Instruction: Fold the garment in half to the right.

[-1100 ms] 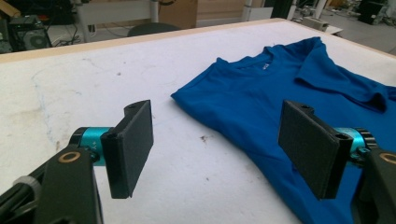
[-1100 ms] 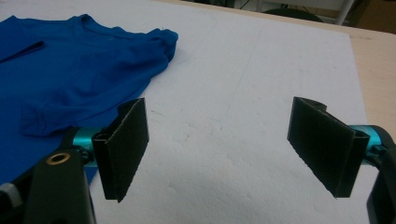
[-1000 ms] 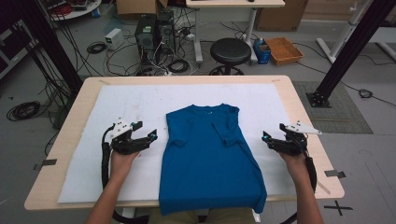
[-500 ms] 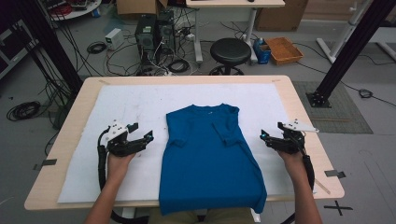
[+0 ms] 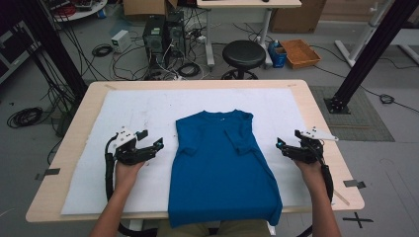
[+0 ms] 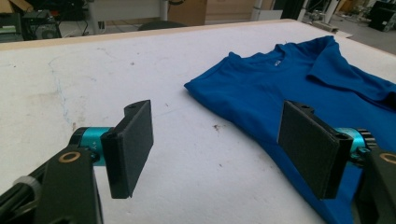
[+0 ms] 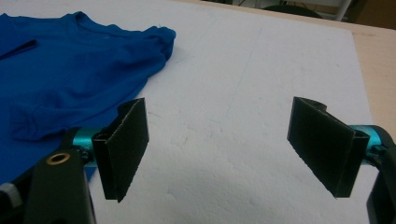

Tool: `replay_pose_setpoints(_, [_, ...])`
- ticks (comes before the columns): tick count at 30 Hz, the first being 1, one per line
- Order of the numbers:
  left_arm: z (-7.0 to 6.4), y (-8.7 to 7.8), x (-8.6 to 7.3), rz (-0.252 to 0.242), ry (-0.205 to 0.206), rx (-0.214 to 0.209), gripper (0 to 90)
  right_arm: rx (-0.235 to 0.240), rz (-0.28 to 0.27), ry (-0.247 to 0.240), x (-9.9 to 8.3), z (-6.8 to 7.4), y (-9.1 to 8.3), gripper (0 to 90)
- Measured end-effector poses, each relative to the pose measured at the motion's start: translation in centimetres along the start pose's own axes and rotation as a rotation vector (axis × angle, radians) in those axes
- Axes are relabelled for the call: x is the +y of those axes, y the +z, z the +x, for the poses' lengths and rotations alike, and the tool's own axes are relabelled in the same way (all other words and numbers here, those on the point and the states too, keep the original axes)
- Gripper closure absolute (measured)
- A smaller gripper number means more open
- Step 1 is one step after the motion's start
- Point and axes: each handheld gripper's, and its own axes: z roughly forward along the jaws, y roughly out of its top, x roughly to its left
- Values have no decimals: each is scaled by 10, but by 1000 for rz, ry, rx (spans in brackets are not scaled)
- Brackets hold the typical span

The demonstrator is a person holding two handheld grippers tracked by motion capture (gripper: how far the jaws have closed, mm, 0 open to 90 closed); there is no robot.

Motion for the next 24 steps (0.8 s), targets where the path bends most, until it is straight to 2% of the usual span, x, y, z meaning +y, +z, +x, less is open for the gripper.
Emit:
replay_pose_setpoints(3, [-2,1,1,14,3,13,270,7,-1,3,0,0,-1,204])
replay_pose_setpoints(6, [-2,6,2,30,-17,21,271,6,-5,6,0,-1,-1,204])
replay_pose_setpoints(10, [-3,19,10,65,-42,45,272,11,-11,11,1,0,-1,204])
replay_pose_setpoints(14, [-4,38,25,111,-69,51,273,20,-10,15,1,1,-1,204])
replay_pose_setpoints(17, [-8,54,39,128,-47,54,283,19,-12,13,1,1,1,204])
replay_pose_setpoints(19, [-10,69,46,163,-23,58,294,22,-7,10,1,2,1,204])
replay_pose_setpoints(24, [-8,102,45,273,5,124,351,35,3,1,2,6,5,204])
